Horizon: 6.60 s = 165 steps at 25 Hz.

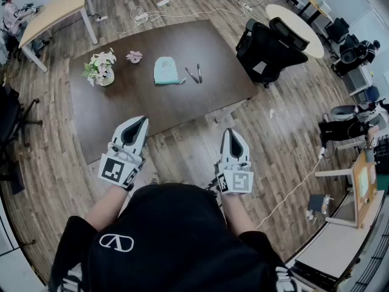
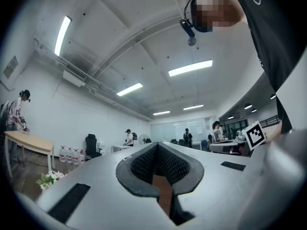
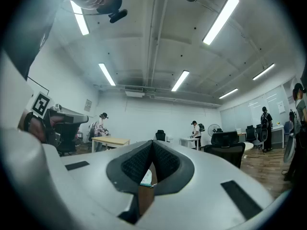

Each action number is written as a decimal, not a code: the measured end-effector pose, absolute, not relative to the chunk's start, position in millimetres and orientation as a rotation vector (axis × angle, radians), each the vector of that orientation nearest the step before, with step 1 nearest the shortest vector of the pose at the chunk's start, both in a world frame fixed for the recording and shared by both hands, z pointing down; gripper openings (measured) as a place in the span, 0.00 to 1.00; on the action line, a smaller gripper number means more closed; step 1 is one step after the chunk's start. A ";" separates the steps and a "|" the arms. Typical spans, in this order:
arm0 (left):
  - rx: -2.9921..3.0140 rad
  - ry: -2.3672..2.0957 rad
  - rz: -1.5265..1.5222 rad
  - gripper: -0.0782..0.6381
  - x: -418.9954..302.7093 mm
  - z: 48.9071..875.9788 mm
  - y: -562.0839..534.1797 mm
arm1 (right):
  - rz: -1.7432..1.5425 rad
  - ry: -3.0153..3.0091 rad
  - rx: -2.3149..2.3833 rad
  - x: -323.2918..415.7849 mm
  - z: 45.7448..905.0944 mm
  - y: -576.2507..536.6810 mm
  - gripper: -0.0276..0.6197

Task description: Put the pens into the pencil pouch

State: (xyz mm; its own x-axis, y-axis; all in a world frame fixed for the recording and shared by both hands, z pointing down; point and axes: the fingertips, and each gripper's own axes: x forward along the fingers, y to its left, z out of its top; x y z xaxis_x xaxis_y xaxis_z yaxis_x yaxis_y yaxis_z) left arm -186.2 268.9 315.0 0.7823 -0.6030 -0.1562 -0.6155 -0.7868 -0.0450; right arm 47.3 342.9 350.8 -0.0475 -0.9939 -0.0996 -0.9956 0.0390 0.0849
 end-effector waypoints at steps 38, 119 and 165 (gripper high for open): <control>-2.806 1.090 0.098 0.11 -117.6 334.2 240.1 | 0.130 2.305 -1.943 115.4 367.8 308.0 0.04; -2.199 -0.069 -1.734 0.14 -37.9 788.4 -144.8 | -0.121 2.359 -2.218 193.8 439.6 19.7 0.04; -3.616 1.303 -0.044 0.13 -38.8 462.8 -121.9 | -0.036 2.452 -1.985 176.8 411.2 -26.5 0.04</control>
